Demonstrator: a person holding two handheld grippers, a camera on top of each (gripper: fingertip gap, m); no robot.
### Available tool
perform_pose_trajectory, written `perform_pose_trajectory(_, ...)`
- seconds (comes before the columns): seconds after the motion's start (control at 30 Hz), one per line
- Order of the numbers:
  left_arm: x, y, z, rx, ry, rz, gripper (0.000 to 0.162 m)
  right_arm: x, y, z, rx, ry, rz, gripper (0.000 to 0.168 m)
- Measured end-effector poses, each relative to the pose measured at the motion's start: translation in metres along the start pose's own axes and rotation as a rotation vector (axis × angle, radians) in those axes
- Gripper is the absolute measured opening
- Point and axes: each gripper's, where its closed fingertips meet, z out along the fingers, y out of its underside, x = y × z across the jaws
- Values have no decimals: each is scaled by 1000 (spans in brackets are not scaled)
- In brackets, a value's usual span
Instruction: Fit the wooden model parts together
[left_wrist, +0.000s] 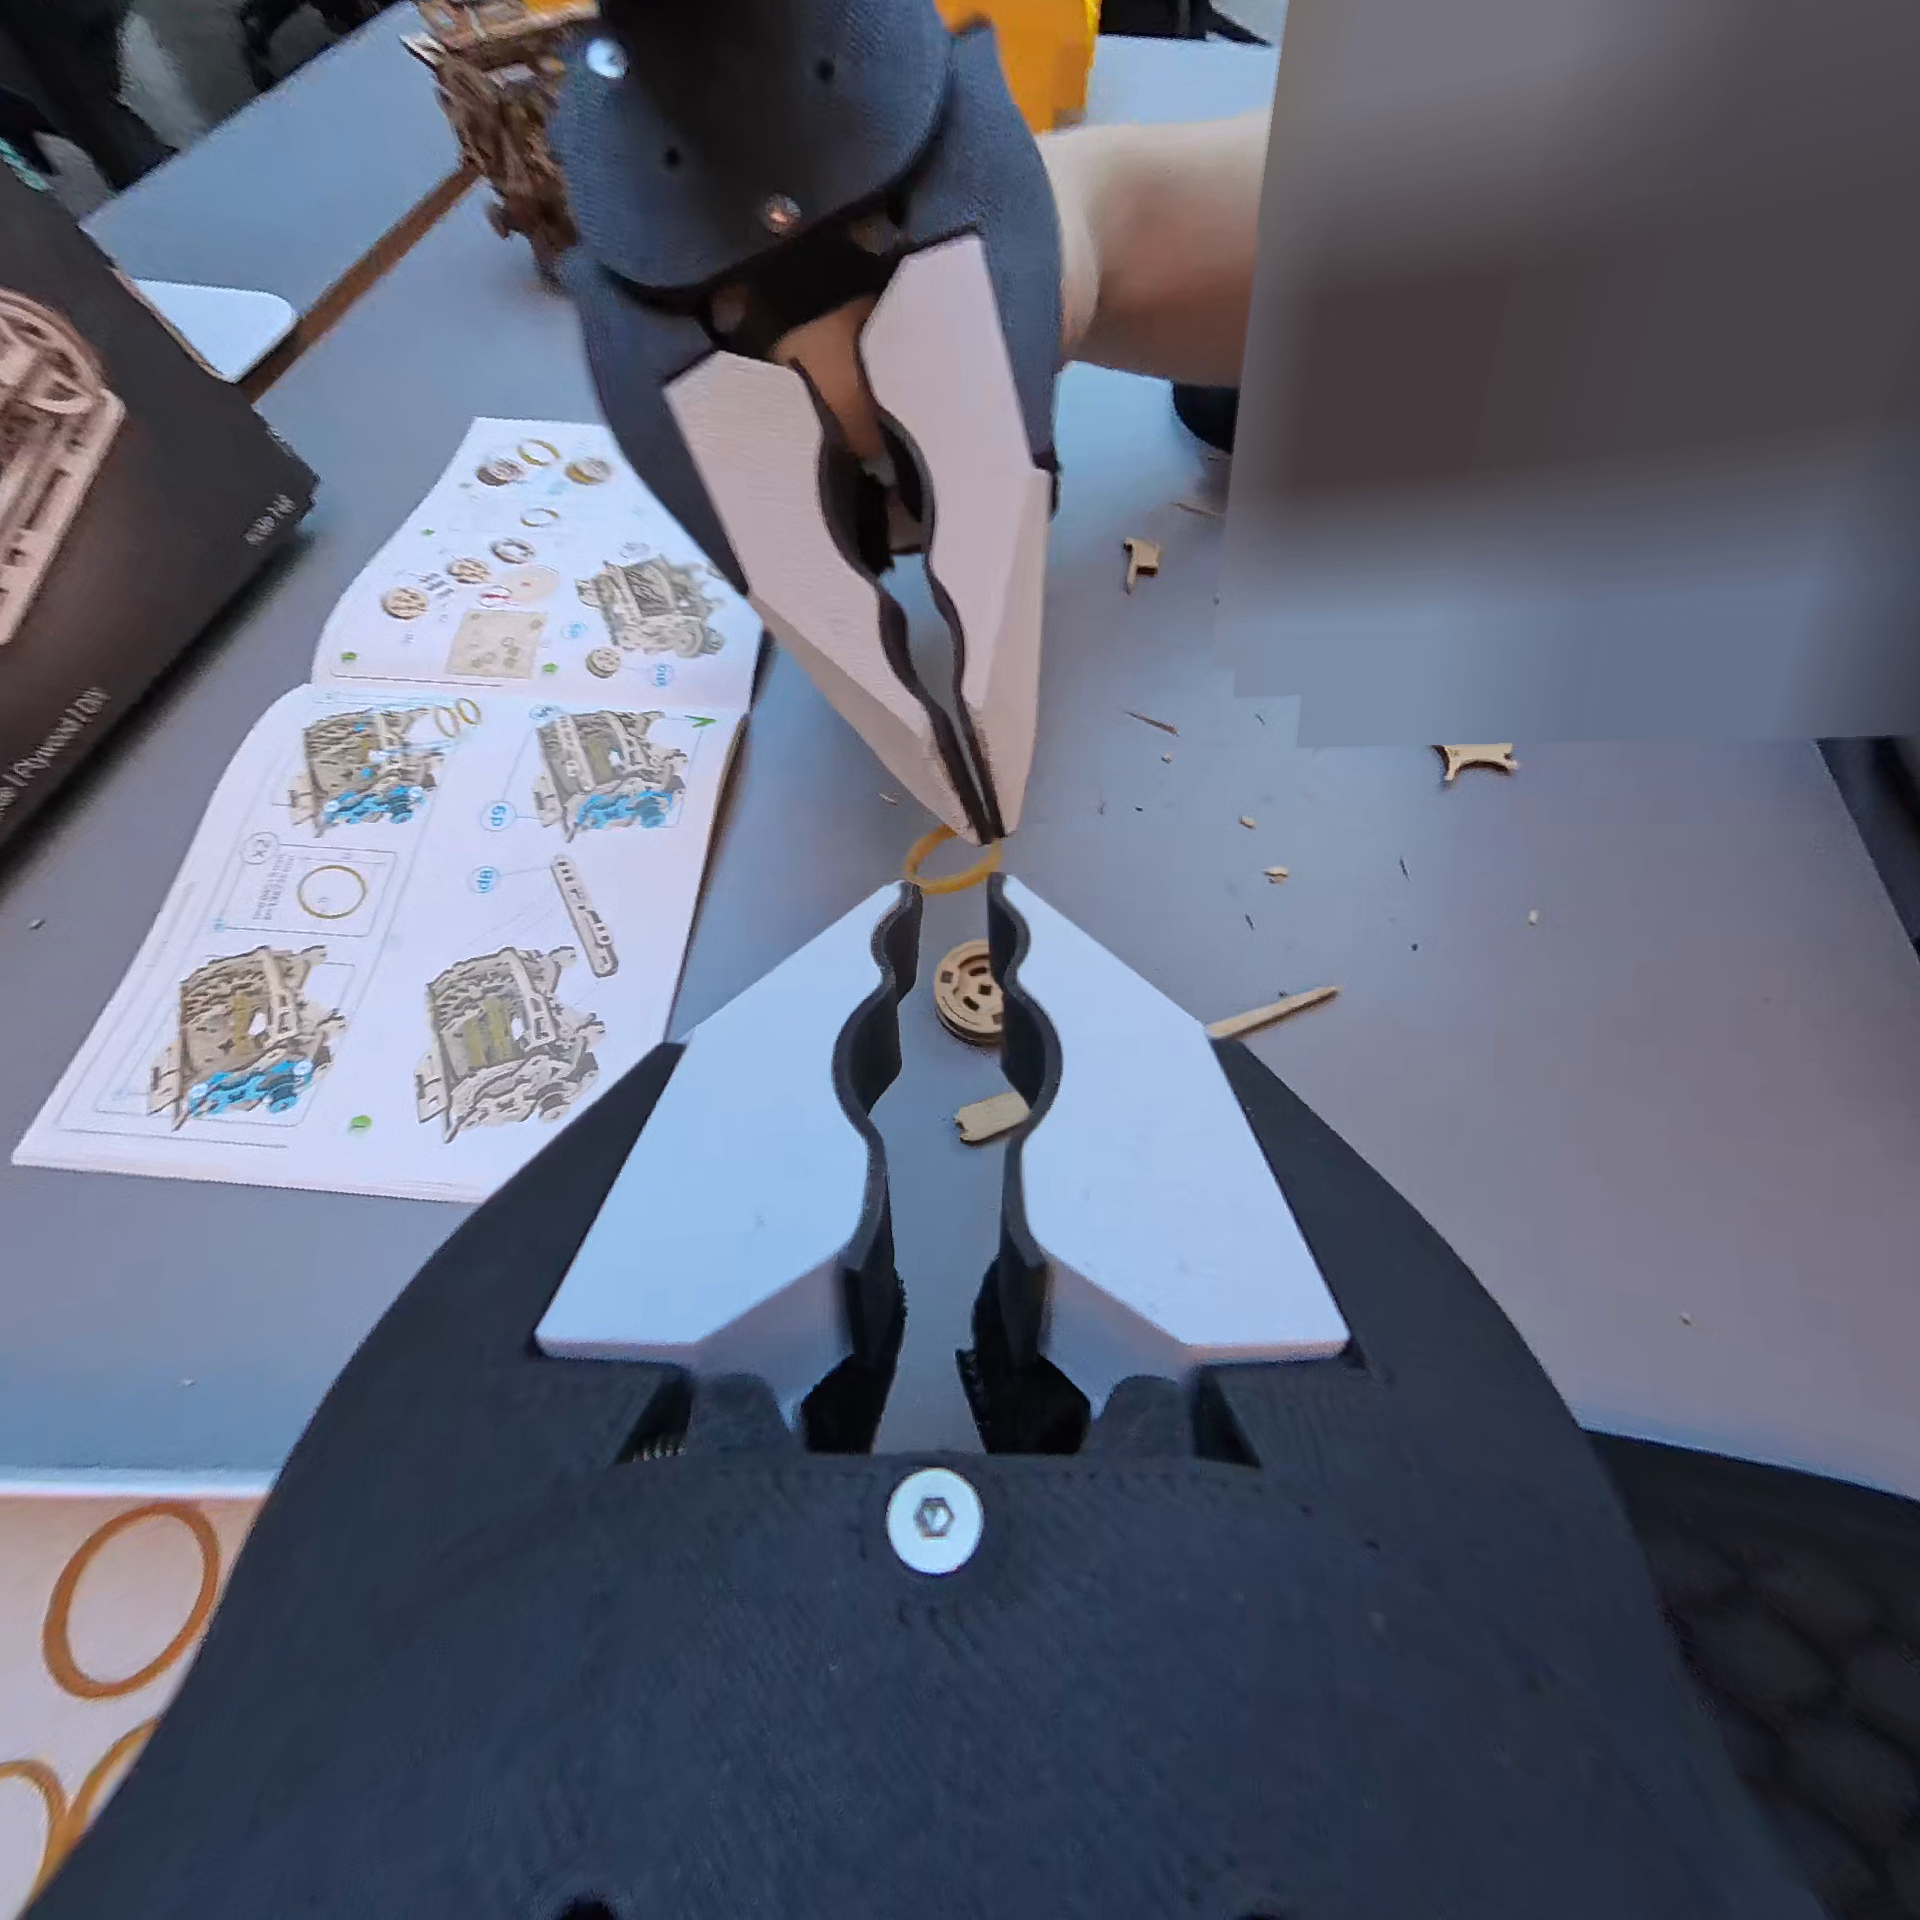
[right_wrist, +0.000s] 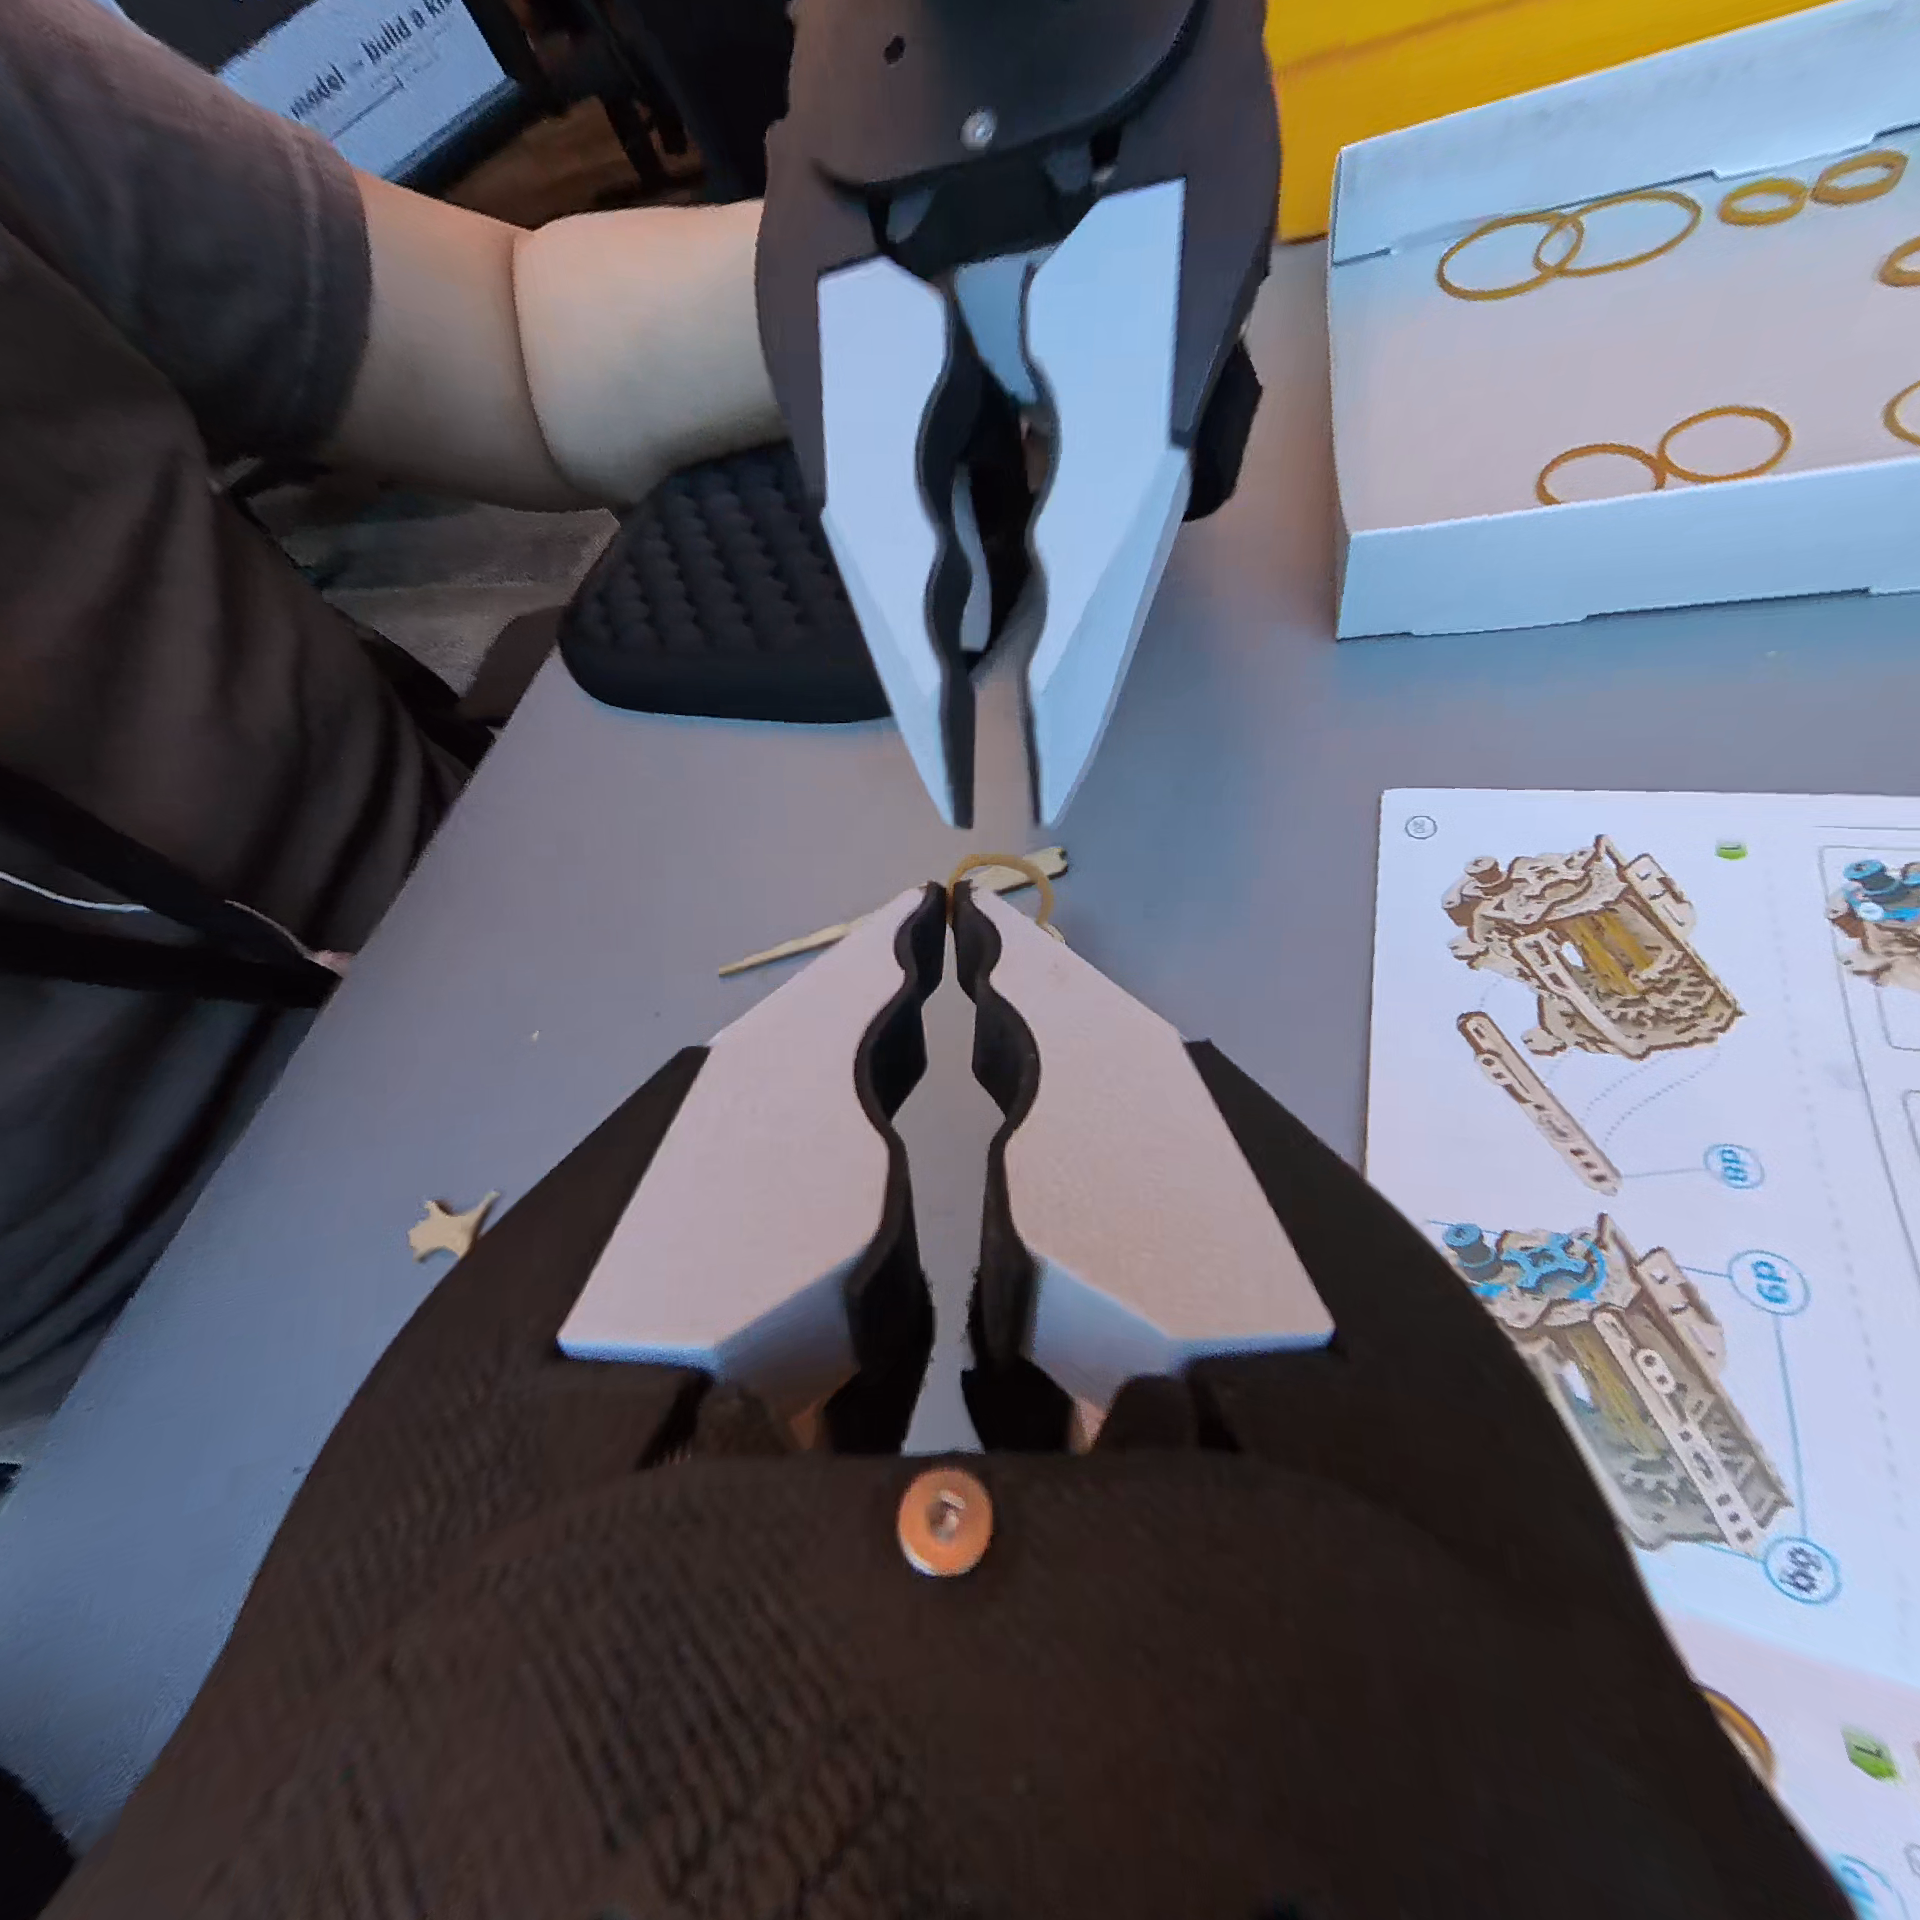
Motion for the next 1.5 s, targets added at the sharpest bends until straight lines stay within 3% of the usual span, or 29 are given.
perform_pose_trajectory(0.1, -25, -7, -17, 66, -102, -179, 5, 1, 3, -1, -46, 141, -213, 0)
perform_pose_trajectory(0.2, -15, -21, -25, 161, 58, -455, 25, -2, -1, -1, -64, 270, -374, 0)
perform_pose_trajectory(0.27, -7, -29, -26, 228, 179, -640, 28, -5, -3, -2, -67, 323, -431, 0)
perform_pose_trajectory(0.33, -6, -20, -22, 206, 201, -751, 28, -1, -7, -5, -74, 418, -493, 0)
perform_pose_trajectory(0.53, 1, -15, -10, 224, 254, -935, 26, -5, -17, -5, -70, 519, -574, 0)
perform_pose_trajectory(0.87, 3, -10, -3, 204, 231, -914, 0, -1, -11, 1, -96, 529, -564, 1)
perform_pose_trajectory(1.0, 7, -4, -3, 170, 234, -918, 0, -1, -19, -10, 30, 478, -424, 5)
perform_pose_trajectory(1.07, 9, 0, -2, 161, 235, -934, 0, 9, -27, -26, 149, 445, -209, 6)
perform_pose_trajectory(1.13, 8, 3, -1, 153, 223, -953, 0, 9, -26, -26, 212, 283, 26, 10)
perform_pose_trajectory(1.27, 9, 8, 1, 123, 209, -999, 0, 14, -6, -5, 161, 121, 397, 7)
perform_pose_trajectory(1.5, 12, 14, 3, 58, 126, -1005, 0, 10, 3, 5, 85, 45, 514, 17)
